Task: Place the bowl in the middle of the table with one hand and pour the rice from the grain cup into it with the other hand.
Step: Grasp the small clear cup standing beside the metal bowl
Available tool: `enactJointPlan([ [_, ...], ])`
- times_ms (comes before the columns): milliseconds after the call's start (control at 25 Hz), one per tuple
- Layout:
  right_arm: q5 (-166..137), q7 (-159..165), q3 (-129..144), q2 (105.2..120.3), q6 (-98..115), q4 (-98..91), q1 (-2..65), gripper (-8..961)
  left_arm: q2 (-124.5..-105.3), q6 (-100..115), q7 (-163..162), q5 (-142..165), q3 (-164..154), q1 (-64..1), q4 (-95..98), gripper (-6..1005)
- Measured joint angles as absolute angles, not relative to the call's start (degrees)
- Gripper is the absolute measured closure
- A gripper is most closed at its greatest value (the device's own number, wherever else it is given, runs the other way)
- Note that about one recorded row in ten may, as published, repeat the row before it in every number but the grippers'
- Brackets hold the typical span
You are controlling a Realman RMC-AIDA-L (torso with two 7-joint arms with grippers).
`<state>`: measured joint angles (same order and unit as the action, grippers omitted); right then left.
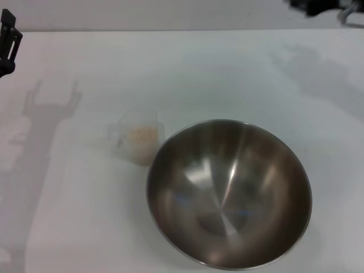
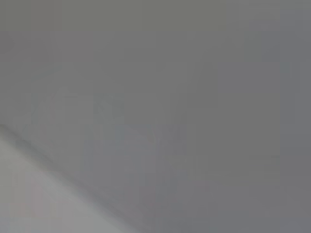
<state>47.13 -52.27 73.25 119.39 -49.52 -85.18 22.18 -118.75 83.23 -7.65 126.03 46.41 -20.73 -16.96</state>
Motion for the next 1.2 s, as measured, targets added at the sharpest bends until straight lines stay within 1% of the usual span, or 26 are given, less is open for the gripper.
enactJointPlan([
  [320,47.4,-54.4,88.5,119.69,-7.9,-81.4,13.6,543,-118.74,83.4,-7.6,126.0,46.4,-20.7,-17.0,201],
  [520,47.4,-53.1,102.4,119.71,21.9,-73.4,11.4,544,-118.78,83.3,-7.6,126.0,46.4,-20.9,-17.0,201],
  [680,47.1,-42.9,110.3,119.36,43.5,-62.7,12.4,539,-118.81,83.4,-7.6,126.1,46.4,-21.2,-17.0,202],
  [800,46.8,-29.0,112.4,119.15,54.2,-52.3,14.0,524,-118.82,83.4,-7.6,126.2,46.4,-21.0,-17.0,202],
  [1040,38.9,-2.4,111.1,118.53,64.3,-34.2,16.6,493,-118.96,83.3,-7.6,126.4,45.9,-19.7,-17.0,203],
  [1200,33.3,10.9,110.0,117.28,67.9,-23.1,20.4,473,-119.02,83.3,-7.6,126.4,45.3,-18.9,-17.1,204],
])
